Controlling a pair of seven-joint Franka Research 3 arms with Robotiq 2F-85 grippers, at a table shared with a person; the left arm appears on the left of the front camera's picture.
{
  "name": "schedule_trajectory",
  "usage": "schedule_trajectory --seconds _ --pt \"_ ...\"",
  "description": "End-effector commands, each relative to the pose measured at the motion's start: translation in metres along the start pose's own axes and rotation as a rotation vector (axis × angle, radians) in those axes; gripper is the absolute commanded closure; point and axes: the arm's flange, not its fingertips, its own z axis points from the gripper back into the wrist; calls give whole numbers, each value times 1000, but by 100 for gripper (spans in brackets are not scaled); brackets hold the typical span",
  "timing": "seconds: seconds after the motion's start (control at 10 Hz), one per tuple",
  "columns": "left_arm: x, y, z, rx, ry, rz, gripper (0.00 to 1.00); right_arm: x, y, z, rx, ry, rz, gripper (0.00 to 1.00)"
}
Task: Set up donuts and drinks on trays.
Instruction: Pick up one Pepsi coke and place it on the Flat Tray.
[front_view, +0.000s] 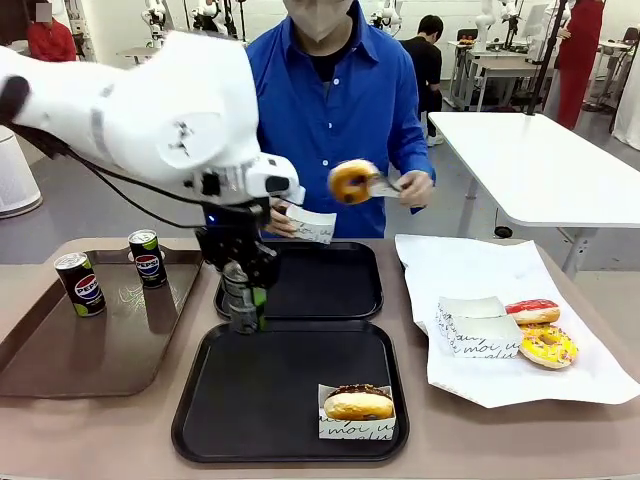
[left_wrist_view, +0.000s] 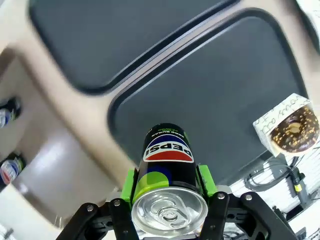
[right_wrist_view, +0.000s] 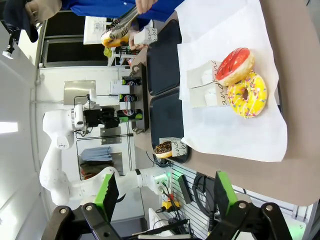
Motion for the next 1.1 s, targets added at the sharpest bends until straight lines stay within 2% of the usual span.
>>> schedule_trajectory --seconds 0.0,0.2,0.5,0.6,1.0 --pt "8 0 -25 -54 10 -71 42 -2 -2 1 2 10 4 0" --pt "14 -1 -47 -48 74 -91 42 -2 -2 1 2 10 4 0" --pt "12 -6 -60 -31 68 -102 42 -2 -2 1 2 10 4 0" --pt "12 -5 -58 -30 75 -116 0 -2 -2 1 2 10 4 0" --pt "12 -4 -51 -38 69 -103 0 -2 -2 1 2 10 4 0"
